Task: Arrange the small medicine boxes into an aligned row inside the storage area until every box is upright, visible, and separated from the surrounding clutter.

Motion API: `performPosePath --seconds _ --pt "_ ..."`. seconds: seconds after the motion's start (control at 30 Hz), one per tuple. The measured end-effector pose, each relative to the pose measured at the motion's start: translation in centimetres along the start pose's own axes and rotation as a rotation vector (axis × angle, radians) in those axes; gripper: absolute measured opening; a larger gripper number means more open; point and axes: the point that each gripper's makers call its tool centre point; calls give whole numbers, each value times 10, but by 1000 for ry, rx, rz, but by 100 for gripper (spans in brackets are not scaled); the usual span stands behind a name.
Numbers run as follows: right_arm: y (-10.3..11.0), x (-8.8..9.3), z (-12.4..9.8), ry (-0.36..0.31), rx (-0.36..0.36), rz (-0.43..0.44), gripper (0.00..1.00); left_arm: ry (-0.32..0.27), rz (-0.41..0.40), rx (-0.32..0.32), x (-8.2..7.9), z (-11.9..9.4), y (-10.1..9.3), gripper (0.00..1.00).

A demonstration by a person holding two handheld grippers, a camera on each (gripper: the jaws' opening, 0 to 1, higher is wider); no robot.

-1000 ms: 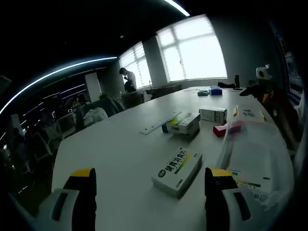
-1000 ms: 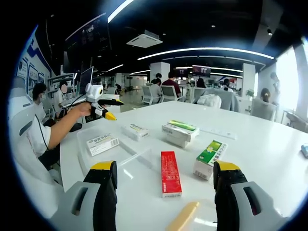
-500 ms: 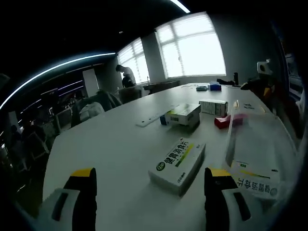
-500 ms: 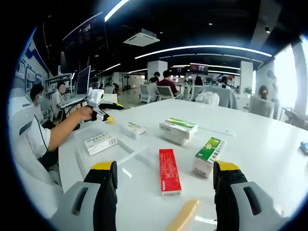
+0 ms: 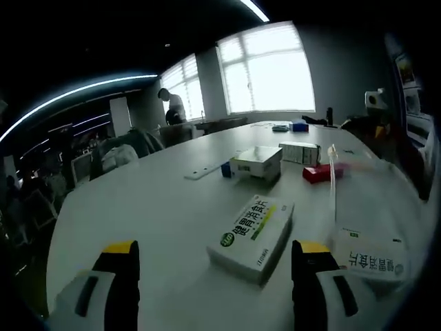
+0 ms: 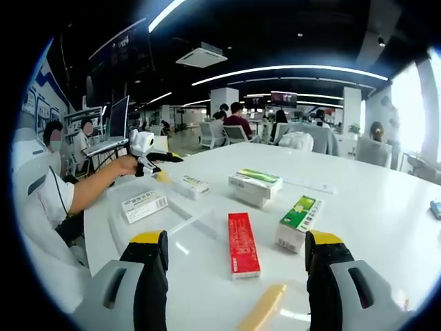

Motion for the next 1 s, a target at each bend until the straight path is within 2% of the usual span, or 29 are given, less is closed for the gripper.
performPosePath --seconds 0.2,0.5,0.73,1.0 --pt "-2 3 1 2 7 11 80 21 20 20 7 9 -1 90" --pt "3 1 2 -18 -16 24 79 10 47 92 8 25 -19 78" --pt "1 4 1 -16 -17 29 78 19 75 124 13 31 -23 64" --pt "-2 6 1 -13 -14 36 78 11 65 152 15 33 -28 58"
Point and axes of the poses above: the point that each gripper's makers call its tool centre point, and the gripper's own axes: z roughly forward along the fingers, y roughly to its left, x roughly out of its underside, and after that the axes turned 7 degrees about x, right-handed
